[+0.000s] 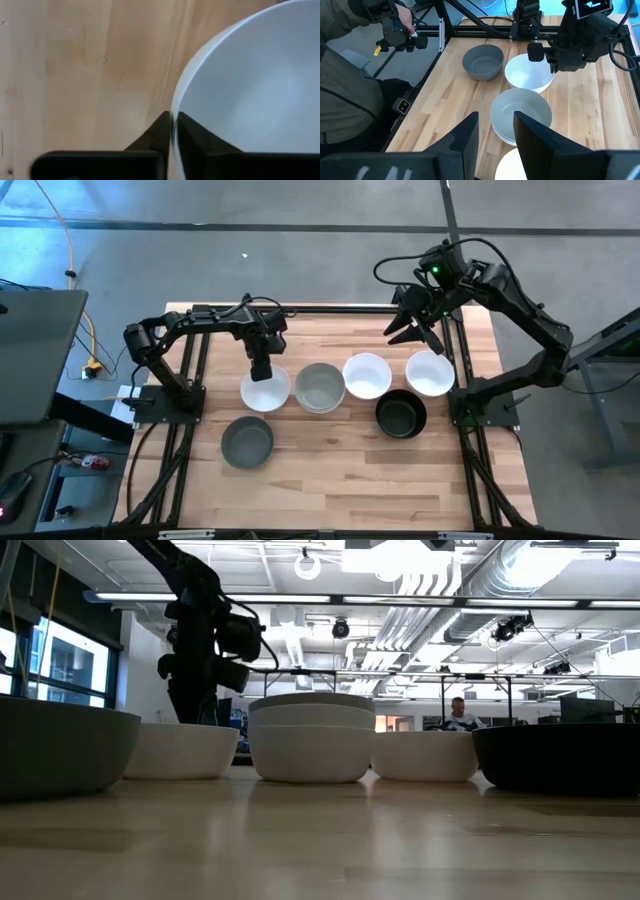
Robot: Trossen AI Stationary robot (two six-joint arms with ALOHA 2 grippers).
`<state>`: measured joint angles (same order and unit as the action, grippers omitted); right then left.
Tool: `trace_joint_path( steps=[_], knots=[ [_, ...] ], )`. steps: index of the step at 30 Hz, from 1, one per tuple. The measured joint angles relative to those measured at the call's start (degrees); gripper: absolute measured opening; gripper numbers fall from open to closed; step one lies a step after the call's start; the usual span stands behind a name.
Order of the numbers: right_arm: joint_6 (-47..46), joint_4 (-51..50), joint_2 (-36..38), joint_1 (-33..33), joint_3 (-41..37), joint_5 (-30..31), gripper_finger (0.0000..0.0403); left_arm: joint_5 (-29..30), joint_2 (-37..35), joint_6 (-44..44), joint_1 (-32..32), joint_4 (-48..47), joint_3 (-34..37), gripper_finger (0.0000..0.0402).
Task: Nest bowls inside each other
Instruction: Stack the white bowl on top of the gray bowl
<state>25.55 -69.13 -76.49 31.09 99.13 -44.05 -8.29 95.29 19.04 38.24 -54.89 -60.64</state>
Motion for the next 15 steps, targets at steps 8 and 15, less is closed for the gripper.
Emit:
trace_joint_path(
  steps=[8,15],
  knots=[
    [0.2,0.2,0.0,0.0,0.0,0.0,0.0112,1.7,0.0,1.1,0.7,-0.9,-0.9,0.0003],
    [0.2,0.4,0.0,0.0,0.0,0.0,0.0112,3.4,0.0,2.2,3.2,-5.1,-5.4,0.0001]
  ],
)
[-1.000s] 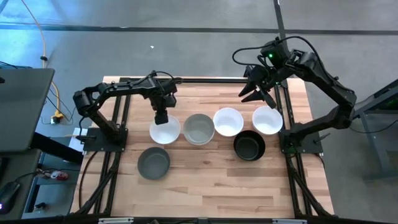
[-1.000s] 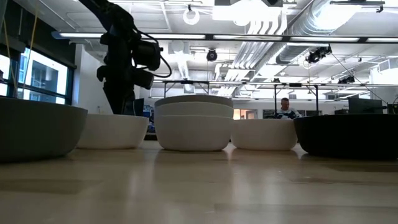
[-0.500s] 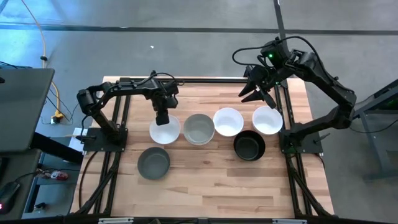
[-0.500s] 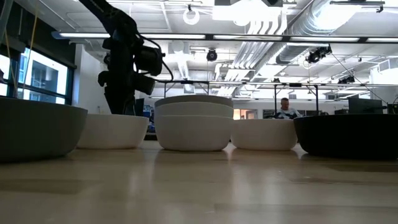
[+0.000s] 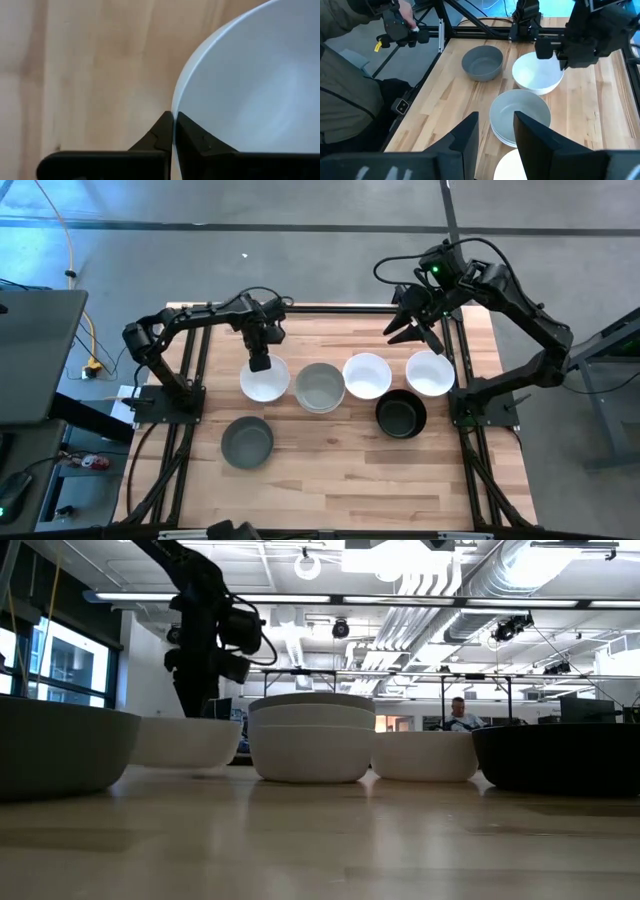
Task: Nest bowls inside each other
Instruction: Stack the white bowl on top of the gray bowl
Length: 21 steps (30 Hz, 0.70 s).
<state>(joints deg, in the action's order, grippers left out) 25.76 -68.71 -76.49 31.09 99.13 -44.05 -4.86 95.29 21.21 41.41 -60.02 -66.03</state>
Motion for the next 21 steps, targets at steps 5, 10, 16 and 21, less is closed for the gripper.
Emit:
trace_joint_path(
  steps=[5,10,16,21],
  knots=[
    [0.2,0.0,0.0,0.0,0.0,0.0,0.0112,-1.3,0.0,0.0,0.7,-4.3,-5.7,0.0001],
    [0.4,0.0,0.0,0.0,0.0,0.0,0.0112,-3.4,0.0,0.3,0.4,-7.6,-12.5,0.0000],
    [0.5,0.0,0.0,0.0,0.0,0.1,0.0112,-3.5,0.0,0.1,-0.8,-10.7,-20.3,0.0000],
    [0.5,0.0,0.0,0.0,0.0,0.2,0.0112,-3.8,0.1,-1.2,-2.4,-10.9,-24.0,0.0000]
  ],
)
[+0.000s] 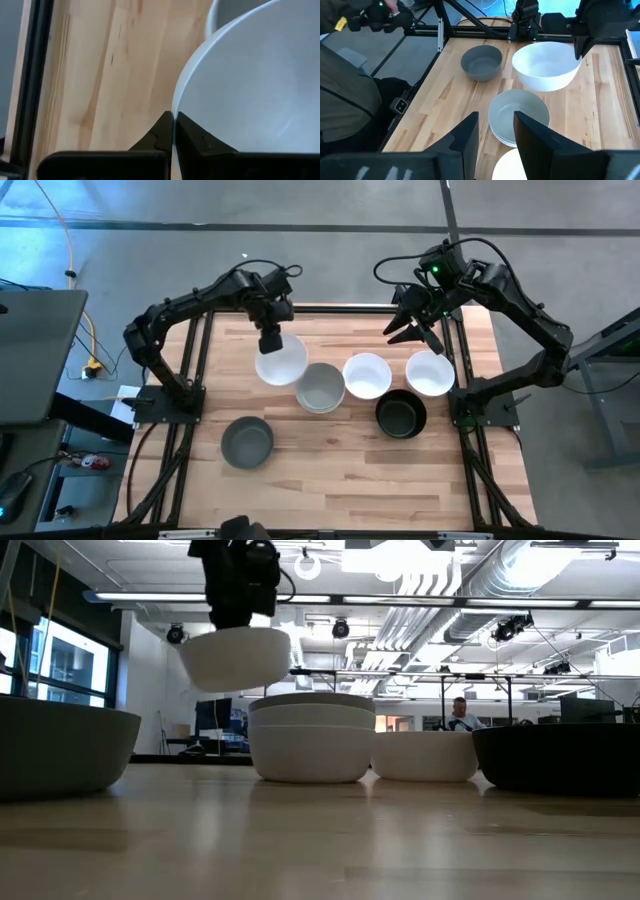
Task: Nest bowls inside each other
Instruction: Stack the white bowl on top of the gray bowl
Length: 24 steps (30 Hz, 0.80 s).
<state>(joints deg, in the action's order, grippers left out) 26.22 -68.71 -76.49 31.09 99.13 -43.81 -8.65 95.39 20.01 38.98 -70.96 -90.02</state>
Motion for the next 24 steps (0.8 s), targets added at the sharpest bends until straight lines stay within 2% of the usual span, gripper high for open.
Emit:
trace_joint_path(
  steps=[4,9,20,24],
  knots=[
    [0.2,0.4,0.0,0.0,0.0,0.0,0.0112,-2.5,2.3,-1.7,-1.9,0.0,-2.4,0.0000],
    [-0.2,1.0,0.0,0.0,0.0,0.0,0.0112,-2.7,7.6,-2.0,-4.7,-0.5,-6.9,0.0000],
    [-0.7,0.2,0.0,0.0,0.0,0.0,0.0112,-2.8,21.8,-0.3,-8.7,-6.0,-24.3,0.0000],
    [-0.3,-1.1,0.0,0.0,0.0,0.0,0.0112,-3.3,26.3,0.5,-9.7,-7.6,-28.6,0.0000]
  ],
)
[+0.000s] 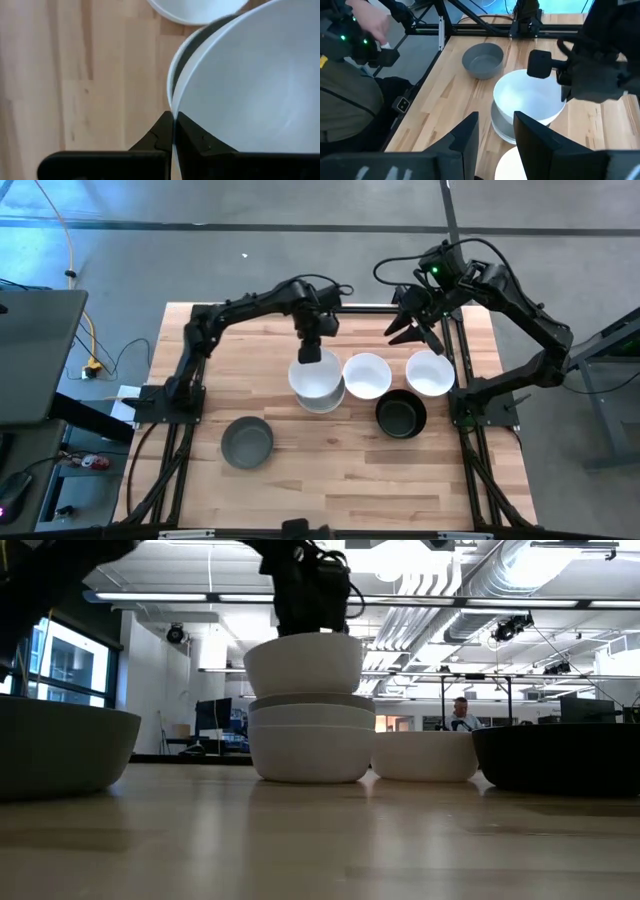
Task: Nest bowls inside each other
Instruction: Stack the white bowl on top of the gray bowl
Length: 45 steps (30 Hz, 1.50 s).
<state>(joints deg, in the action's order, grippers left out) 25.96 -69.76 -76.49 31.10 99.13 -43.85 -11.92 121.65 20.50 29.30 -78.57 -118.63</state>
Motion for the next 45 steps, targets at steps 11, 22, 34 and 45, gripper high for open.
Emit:
trace_joint_path(
  steps=[11,22,34,45],
  knots=[
    [2.6,-1.8,0.0,0.0,0.0,0.0,0.0112,-0.7,4.2,0.7,-0.4,-0.6,-1.3,0.0000],
    [2.6,-1.8,0.0,0.0,0.0,-0.2,0.0112,-2.9,8.4,0.7,-0.6,1.1,-1.3,0.0000],
    [2.7,-2.5,0.0,0.0,0.0,-0.3,0.0112,-3.3,10.5,1.1,-0.6,2.1,-1.3,0.0000],
    [3.0,-2.5,0.0,0.0,0.0,-0.3,0.0112,-6.4,10.6,0.7,-0.6,1.7,-1.2,0.0061]
  ],
)
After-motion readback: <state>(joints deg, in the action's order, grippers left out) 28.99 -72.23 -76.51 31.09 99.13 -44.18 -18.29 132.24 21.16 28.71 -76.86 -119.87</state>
